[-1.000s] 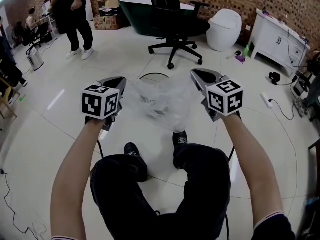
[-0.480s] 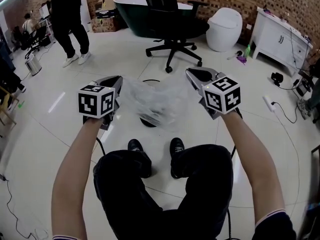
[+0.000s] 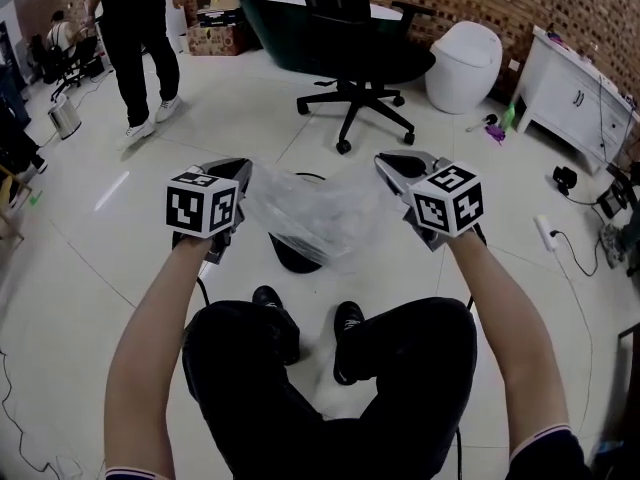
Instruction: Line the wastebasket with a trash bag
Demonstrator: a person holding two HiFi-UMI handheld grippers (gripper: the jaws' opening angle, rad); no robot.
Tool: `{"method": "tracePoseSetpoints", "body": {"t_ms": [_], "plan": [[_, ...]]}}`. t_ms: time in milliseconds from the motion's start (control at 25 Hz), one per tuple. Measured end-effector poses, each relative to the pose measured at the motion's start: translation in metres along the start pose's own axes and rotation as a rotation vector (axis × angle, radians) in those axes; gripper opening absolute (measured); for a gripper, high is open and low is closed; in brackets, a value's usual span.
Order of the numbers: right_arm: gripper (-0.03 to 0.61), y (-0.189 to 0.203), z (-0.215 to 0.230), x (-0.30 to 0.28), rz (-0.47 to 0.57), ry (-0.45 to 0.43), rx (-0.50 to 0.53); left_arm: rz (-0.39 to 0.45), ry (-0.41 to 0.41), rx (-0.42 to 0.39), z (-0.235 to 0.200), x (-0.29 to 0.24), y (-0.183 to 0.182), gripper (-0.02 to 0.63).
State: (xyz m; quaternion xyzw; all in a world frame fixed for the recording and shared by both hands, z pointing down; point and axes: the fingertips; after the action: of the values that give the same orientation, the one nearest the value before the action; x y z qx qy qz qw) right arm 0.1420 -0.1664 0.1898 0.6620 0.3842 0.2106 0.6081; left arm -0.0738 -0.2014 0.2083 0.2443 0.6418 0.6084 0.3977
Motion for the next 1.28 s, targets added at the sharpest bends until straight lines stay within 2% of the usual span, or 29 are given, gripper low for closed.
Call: {"method": "tracePoseSetpoints", "body": {"t_ms": [480,840,1080,1280], "plan": [[0.002,0.042,0.050,-0.080,-0.075,-0.105,-0.024,-0.087,-0.038,0.045,-0.046,-0.075,0.036,0.011],[0.002,0.057,0.070,-0.133,-0.110,-0.182,-0.030,-0.162,-0.064,0.063,-0.077,-0.109,0.063,0.011],[0.002,0.062,0.082,-0.162,-0.094,-0.178,-0.051,-0.164,-0.088,0.072,-0.092,-0.121,0.068,0.011],[0.002,0.079,0.088,-0.181,-0.091,-0.145,-0.091,-0.189,-0.122,0.090,-0.104,-0.126,0.087,0.011]]}}
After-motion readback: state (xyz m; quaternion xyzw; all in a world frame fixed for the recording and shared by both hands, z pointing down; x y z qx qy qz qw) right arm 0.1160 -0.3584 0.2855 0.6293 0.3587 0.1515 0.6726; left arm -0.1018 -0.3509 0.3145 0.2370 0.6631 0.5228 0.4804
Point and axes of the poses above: the fingertips, and each gripper's own axes: x backward along the fingers, z to its right, y out of its underside, and after that the axes turned 6 degrees about z, right-handed
